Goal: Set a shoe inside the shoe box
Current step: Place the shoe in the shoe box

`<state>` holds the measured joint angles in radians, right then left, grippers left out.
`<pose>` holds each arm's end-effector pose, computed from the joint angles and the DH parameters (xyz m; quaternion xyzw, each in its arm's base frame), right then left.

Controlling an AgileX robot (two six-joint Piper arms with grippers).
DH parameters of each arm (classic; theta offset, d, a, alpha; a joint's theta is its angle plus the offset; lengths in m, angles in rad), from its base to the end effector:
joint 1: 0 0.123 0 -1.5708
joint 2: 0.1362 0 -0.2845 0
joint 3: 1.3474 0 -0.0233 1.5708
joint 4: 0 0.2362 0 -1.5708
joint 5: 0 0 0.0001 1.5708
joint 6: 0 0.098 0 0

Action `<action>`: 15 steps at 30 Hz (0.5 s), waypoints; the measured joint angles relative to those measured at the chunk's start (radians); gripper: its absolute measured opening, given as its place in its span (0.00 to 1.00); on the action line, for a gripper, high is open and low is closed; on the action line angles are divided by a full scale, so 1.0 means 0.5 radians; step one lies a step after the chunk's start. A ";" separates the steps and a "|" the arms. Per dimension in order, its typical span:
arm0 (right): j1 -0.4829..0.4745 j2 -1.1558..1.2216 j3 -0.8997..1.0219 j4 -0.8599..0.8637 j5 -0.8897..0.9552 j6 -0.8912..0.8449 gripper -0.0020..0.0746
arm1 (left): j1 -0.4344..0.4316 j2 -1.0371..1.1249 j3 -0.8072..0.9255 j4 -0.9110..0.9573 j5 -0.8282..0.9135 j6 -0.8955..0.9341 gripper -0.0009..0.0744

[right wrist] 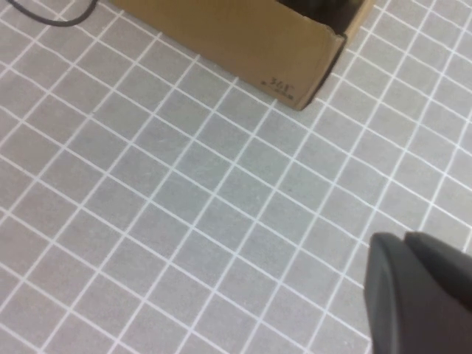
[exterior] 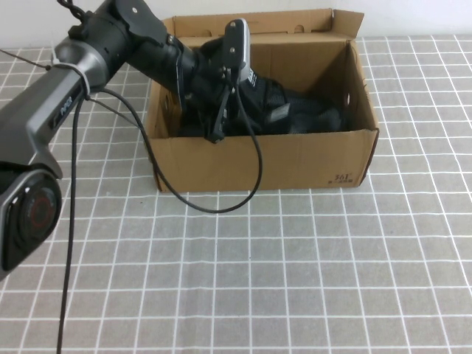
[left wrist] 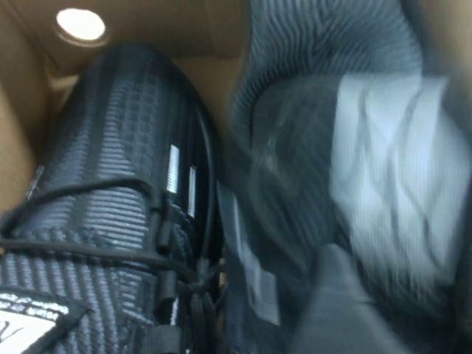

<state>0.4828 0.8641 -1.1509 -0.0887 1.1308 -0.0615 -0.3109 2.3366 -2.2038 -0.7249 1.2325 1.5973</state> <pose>0.1177 0.0528 0.4034 -0.2480 0.8833 0.0394 0.3960 0.4472 -0.2081 0.2413 0.7155 0.5902 -0.1967 0.3179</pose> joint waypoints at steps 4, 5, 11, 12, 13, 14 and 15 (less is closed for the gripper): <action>0.000 0.033 0.000 0.034 -0.003 0.000 0.01 | 0.004 -0.062 0.000 -0.022 -0.008 -0.108 0.64; 0.000 0.045 0.000 0.034 -0.003 0.000 0.01 | 0.004 -0.085 0.000 -0.034 -0.009 -0.134 0.67; 0.000 0.080 0.000 0.041 -0.018 0.000 0.01 | 0.027 -0.265 -0.005 -0.049 -0.013 -0.364 0.73; 0.000 0.080 0.000 0.040 -0.034 0.000 0.01 | 0.032 -0.307 -0.005 -0.049 -0.013 -0.444 0.73; 0.000 0.080 0.000 0.040 -0.048 0.000 0.01 | 0.036 -0.353 -0.005 -0.049 -0.013 -0.534 0.72; 0.000 0.080 0.000 0.040 -0.064 0.000 0.01 | 0.039 -0.400 -0.005 -0.049 -0.013 -0.610 0.71; 0.000 0.080 0.000 0.040 -0.073 0.000 0.01 | 0.038 -0.459 -0.005 -0.050 -0.013 -0.716 0.69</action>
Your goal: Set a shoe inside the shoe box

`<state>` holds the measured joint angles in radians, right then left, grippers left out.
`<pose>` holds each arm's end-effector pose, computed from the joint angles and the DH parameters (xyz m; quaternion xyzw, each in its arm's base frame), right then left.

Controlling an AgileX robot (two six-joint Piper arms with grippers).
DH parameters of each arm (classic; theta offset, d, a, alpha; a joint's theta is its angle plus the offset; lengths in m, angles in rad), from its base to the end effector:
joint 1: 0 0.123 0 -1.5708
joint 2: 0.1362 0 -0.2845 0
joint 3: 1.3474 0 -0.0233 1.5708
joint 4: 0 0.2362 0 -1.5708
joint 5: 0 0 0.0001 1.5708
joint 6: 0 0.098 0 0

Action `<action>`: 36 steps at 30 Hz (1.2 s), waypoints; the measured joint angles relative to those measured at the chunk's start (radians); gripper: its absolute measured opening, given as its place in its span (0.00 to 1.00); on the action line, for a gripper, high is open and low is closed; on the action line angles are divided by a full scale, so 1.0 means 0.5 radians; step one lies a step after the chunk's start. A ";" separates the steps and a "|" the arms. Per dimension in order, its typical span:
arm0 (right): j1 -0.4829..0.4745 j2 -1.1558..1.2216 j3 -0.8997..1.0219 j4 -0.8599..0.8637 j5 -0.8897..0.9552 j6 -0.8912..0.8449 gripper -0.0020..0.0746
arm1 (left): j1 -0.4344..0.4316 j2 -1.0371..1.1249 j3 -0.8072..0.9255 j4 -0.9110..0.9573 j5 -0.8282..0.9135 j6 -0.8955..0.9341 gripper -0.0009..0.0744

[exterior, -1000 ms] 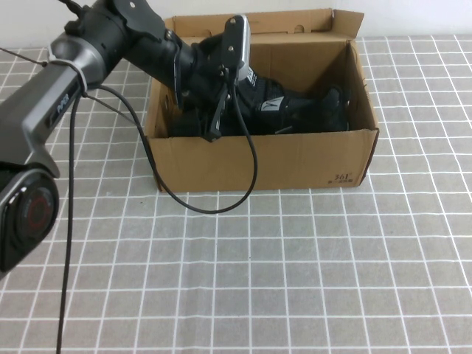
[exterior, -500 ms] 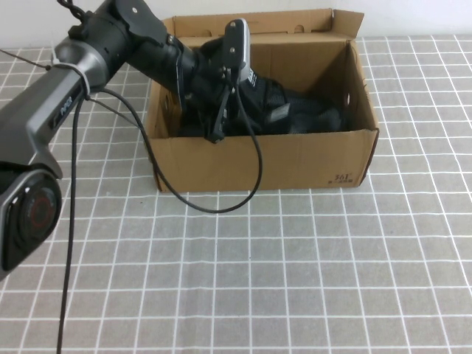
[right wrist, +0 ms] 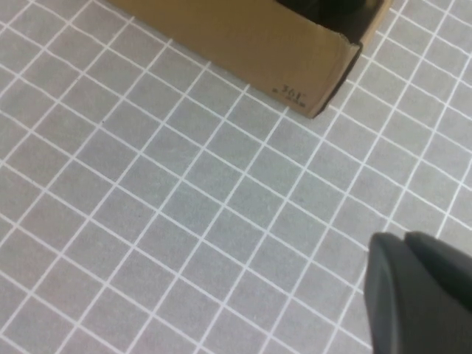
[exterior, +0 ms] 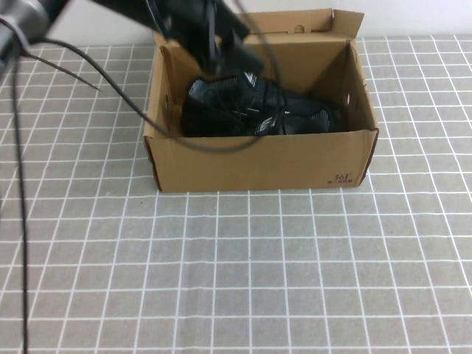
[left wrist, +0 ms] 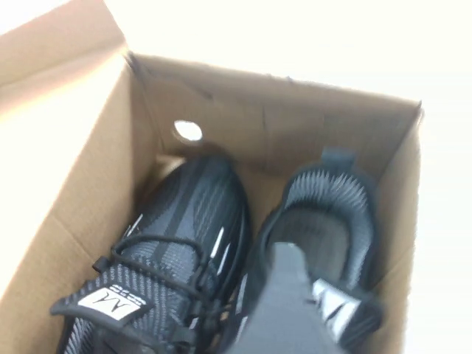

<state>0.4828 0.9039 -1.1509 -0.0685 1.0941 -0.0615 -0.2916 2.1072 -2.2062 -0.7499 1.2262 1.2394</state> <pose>0.1289 0.0608 0.4005 -0.2492 0.8839 0.0490 0.3926 0.4129 -0.1896 0.3519 0.6013 0.6675 -0.2135 0.3838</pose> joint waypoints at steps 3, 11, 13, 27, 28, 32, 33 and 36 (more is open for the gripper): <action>0.000 0.000 0.000 0.000 -0.004 0.024 0.01 | 0.005 -0.132 -0.001 -0.005 0.008 -0.333 0.53; 0.000 -0.051 0.000 0.017 0.004 0.043 0.01 | 0.005 -0.410 -0.005 0.036 0.041 -0.699 0.04; 0.000 -0.110 0.000 0.026 0.019 0.057 0.01 | 0.005 -0.484 -0.005 0.089 0.045 -0.814 0.03; 0.000 -0.747 0.024 0.153 0.333 0.101 0.01 | 0.006 -1.455 0.496 0.720 -0.236 -1.268 0.01; 0.000 -0.800 0.052 0.162 0.339 0.101 0.01 | 0.006 -1.562 0.635 0.738 -0.314 -1.271 0.01; 0.000 -1.009 0.200 0.167 0.347 0.102 0.01 | 0.006 -1.985 1.284 0.747 -0.738 -1.295 0.01; 0.000 -1.062 0.239 0.167 0.347 0.102 0.01 | 0.006 -2.100 1.471 0.741 -0.836 -1.297 0.01; 0.000 -1.186 0.328 0.167 0.309 0.123 0.01 | 0.006 -2.419 1.993 0.700 -1.176 -1.305 0.01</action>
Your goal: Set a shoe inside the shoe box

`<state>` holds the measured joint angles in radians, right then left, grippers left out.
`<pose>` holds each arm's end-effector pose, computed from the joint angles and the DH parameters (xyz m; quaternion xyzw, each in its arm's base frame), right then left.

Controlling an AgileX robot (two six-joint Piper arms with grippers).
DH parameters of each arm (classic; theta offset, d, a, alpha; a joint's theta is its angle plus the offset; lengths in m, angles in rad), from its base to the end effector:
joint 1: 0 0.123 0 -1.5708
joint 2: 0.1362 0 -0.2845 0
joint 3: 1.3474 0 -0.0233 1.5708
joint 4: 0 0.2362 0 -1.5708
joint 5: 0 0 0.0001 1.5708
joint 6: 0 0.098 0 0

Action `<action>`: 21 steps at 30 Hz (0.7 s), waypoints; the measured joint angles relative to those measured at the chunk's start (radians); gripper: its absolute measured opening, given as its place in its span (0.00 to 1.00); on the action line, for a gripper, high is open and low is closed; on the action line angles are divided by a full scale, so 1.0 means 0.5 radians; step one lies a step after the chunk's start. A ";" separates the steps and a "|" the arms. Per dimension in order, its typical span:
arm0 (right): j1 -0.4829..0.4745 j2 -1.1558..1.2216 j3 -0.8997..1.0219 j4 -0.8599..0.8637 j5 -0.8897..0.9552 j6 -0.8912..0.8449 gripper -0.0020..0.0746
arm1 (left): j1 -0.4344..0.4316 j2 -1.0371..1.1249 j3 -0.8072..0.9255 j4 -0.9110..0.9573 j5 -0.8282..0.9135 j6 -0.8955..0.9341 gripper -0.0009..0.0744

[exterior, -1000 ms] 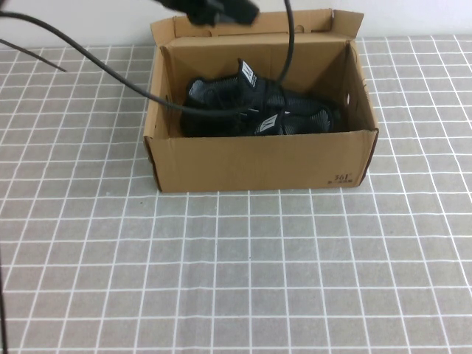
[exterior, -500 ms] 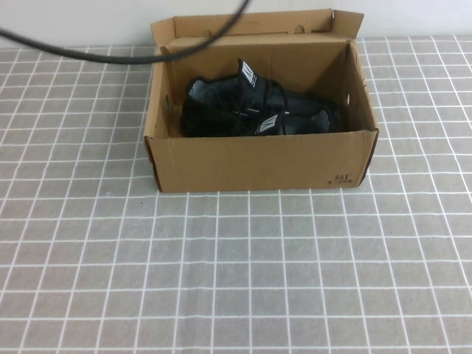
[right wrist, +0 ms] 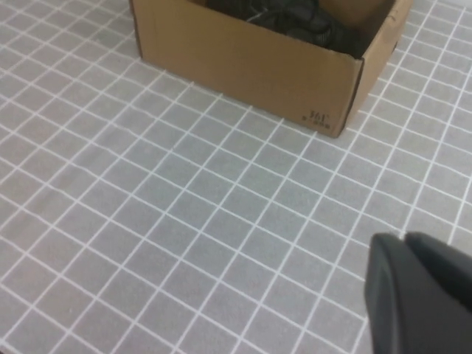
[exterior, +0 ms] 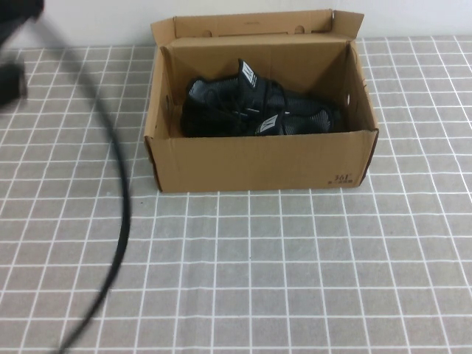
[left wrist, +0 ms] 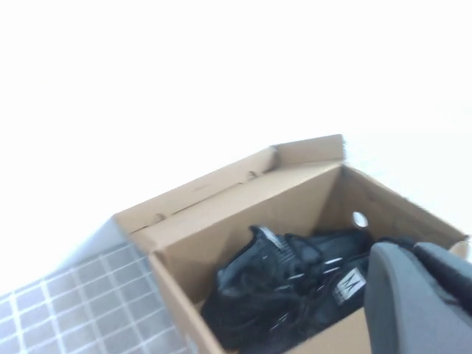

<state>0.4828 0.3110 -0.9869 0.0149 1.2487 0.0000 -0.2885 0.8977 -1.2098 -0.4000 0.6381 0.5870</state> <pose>-0.0142 -0.0059 0.3803 -0.2063 0.8311 0.1305 0.4996 0.1435 -0.0663 0.4617 0.2792 0.7202 -0.0995 0.6273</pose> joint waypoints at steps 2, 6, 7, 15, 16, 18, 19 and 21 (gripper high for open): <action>0.000 -0.054 0.050 0.000 -0.047 0.027 0.01 | 0.000 -0.218 0.400 -0.018 -0.247 0.000 0.01; 0.000 -0.095 0.166 0.009 -0.158 0.046 0.01 | 0.000 -0.599 1.019 -0.032 -0.706 0.000 0.01; 0.000 -0.099 0.196 0.012 -0.195 0.047 0.01 | 0.000 -0.705 1.173 -0.037 -0.813 0.000 0.01; 0.000 -0.099 0.452 0.088 -0.716 0.055 0.01 | 0.000 -1.336 1.950 -0.227 -1.309 -0.013 0.01; 0.000 -0.099 0.487 0.091 -0.799 0.055 0.01 | 0.000 -1.369 1.994 -0.258 -1.354 -0.013 0.01; 0.000 -0.099 0.559 0.100 -0.944 0.055 0.01 | 0.000 -1.399 2.055 -0.312 -1.421 -0.013 0.01; 0.000 -0.099 0.597 0.105 -1.026 0.055 0.01 | 0.000 -1.408 2.080 -0.326 -1.437 -0.013 0.01; 0.000 -0.099 0.668 0.118 -1.171 0.055 0.01 | 0.000 -1.407 2.126 -0.339 -1.446 -0.013 0.01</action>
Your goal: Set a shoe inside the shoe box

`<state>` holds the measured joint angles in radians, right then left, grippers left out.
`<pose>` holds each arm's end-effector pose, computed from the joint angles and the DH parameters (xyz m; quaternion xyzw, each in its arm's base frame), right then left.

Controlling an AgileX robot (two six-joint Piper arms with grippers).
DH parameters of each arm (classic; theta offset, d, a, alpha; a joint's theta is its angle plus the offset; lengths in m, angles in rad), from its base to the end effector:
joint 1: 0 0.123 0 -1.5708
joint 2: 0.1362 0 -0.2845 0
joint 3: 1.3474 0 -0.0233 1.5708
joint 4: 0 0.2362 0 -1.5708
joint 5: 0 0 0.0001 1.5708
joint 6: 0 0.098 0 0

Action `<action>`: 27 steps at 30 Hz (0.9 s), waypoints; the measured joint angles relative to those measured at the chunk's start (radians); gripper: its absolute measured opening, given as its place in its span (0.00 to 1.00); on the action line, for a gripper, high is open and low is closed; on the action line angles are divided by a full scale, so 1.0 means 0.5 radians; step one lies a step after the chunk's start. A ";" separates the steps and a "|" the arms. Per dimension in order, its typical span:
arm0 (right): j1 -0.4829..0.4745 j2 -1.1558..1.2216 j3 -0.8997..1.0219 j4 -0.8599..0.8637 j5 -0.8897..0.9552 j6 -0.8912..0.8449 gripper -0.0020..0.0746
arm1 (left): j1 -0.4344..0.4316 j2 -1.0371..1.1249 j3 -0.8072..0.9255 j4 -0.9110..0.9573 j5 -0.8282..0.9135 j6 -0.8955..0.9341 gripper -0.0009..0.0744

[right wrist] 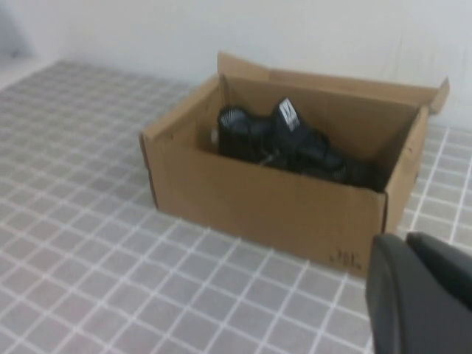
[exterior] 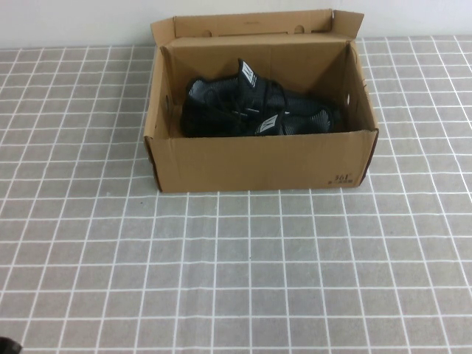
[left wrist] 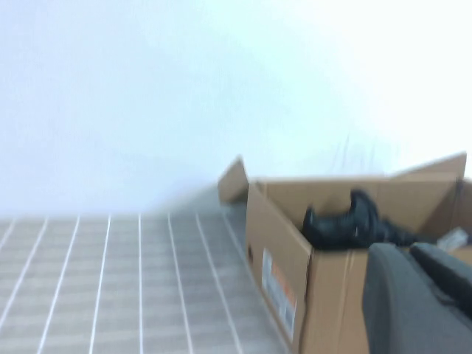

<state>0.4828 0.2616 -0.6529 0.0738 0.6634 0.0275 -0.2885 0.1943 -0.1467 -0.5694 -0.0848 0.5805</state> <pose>0.0271 0.0192 0.3447 -0.1659 0.7508 0.1960 0.6086 0.0619 -0.0138 0.2587 0.0832 0.6616 -0.0873 0.7401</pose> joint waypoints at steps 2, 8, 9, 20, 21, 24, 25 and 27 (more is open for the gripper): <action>0.000 0.000 0.089 0.031 -0.166 0.000 0.00 | 0.000 0.000 0.077 -0.008 -0.006 0.000 0.01; 0.000 0.000 0.340 0.092 -0.613 0.000 0.01 | 0.000 0.000 0.325 -0.013 0.002 0.000 0.01; 0.000 0.000 0.362 0.092 -0.658 0.000 0.01 | 0.000 0.000 0.335 -0.018 0.037 0.000 0.01; 0.000 0.004 0.401 0.162 -0.645 0.000 0.01 | 0.000 0.000 0.343 -0.006 0.615 0.000 0.01; 0.000 0.004 0.401 0.182 -0.640 0.000 0.01 | 0.000 0.000 0.343 -0.005 0.638 0.000 0.01; 0.000 0.007 0.401 0.222 -0.632 0.000 0.01 | 0.000 0.000 0.343 -0.002 0.670 0.000 0.01; 0.000 0.007 0.401 0.226 -0.632 0.000 0.01 | 0.000 0.000 0.343 -0.002 0.674 0.000 0.01; 0.000 0.007 0.401 0.235 -0.632 0.000 0.01 | 0.000 0.000 0.343 -0.002 0.674 0.000 0.01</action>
<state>0.4828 0.2648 -0.4524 0.1913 0.3472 0.0275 -0.2885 0.1943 0.0250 -0.5701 0.2521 0.5805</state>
